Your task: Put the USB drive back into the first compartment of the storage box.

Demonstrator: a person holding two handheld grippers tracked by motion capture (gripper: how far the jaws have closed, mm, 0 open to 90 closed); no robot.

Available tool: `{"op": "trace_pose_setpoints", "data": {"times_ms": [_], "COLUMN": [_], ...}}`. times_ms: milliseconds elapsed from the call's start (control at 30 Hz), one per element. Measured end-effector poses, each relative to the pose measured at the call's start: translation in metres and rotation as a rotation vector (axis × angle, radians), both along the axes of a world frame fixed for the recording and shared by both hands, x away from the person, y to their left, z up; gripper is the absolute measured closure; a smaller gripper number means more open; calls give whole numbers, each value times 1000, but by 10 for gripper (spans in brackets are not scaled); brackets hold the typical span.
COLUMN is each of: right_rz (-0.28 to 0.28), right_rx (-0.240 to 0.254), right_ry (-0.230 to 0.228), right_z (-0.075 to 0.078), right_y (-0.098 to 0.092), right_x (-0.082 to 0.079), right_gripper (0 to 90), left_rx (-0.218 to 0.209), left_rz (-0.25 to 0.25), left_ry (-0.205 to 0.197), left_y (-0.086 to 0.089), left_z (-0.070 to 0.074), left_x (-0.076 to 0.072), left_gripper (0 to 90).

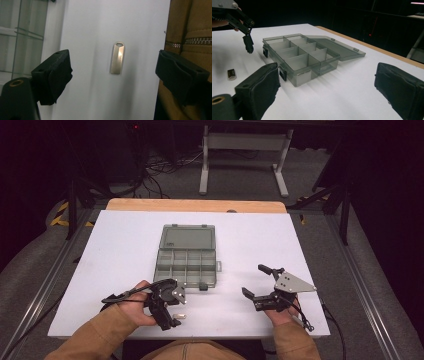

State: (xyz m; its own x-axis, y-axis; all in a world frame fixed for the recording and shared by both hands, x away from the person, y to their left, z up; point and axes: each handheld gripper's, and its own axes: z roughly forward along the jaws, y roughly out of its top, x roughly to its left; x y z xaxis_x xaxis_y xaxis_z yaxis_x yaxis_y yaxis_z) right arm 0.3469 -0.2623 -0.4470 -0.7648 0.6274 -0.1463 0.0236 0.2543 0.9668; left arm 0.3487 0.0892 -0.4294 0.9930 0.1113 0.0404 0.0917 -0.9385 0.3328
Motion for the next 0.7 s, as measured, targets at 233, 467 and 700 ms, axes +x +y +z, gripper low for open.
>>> {"op": "trace_pose_setpoints", "data": {"times_ms": [233, 467, 700], "right_rz": [2, 3, 3], "right_rx": [-2, -5, -9], "right_ry": [-4, -7, -5], "right_z": [0, 0, 0], "right_y": [0, 1, 1], "right_x": [0, 0, 0], "right_gripper": [68, 69, 70], "left_rx": [-25, -33, -15], "left_rz": [-22, -36, -40], "left_ry": [37, 60, 55], "left_y": [0, -1, -2], "left_z": [-6, -13, -16], "left_x": [0, 0, -1], "left_gripper": [221, 359, 470]}}
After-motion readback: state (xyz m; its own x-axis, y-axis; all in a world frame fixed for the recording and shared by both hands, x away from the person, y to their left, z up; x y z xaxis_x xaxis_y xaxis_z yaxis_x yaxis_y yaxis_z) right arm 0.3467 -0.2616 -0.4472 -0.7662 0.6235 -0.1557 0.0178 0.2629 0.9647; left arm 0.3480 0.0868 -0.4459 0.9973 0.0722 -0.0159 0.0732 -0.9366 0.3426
